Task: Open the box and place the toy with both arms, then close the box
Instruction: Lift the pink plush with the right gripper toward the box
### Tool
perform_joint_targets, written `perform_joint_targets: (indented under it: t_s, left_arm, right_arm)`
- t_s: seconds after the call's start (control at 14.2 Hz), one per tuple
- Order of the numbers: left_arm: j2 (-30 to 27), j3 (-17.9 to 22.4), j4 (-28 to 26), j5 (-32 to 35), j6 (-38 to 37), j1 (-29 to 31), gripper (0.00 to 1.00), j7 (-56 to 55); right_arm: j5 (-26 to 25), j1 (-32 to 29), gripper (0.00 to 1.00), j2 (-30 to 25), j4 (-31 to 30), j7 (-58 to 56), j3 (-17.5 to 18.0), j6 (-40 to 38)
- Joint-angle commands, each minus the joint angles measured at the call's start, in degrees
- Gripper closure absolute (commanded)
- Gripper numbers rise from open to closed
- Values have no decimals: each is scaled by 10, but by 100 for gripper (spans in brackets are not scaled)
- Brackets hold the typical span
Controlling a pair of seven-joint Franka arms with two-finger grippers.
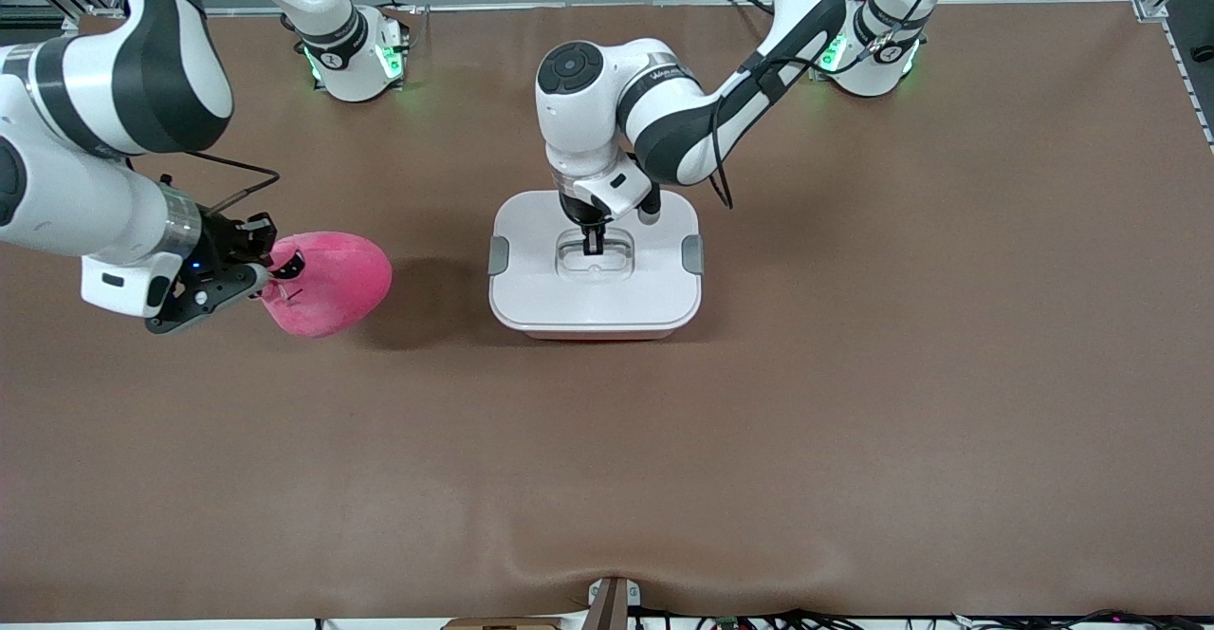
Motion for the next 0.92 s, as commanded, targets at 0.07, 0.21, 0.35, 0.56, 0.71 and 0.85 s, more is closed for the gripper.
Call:
perform_joint_targets:
  t_s: [0.07,0.21,0.35,0.56,0.71,0.85]
  left_arm:
    - [1,0,11,21,-1,-10,100,-59]
    - [0,-1,12,21,-1,-10,100,-56]
    - [-7,-6,13,21,-1,-10,100,-56]
    - [-19,-7,13,18,-2,-10,100,-58]
    - [-33,-6,12,17,-2,-9,100,-55]
    - [-43,-6,12,17,-6,-7,100,-54]
  right_arm:
    - [-9,34,100,5,18,-14,-4,-11]
    - [-35,61,100,5,18,-19,-5,-8]
    - [-46,74,100,7,18,-26,-4,-7]
    - [-51,84,100,7,18,-42,-5,-8]
    - [-54,77,100,5,16,-83,-7,-15]
    - [-54,74,100,5,13,-127,-8,-55]
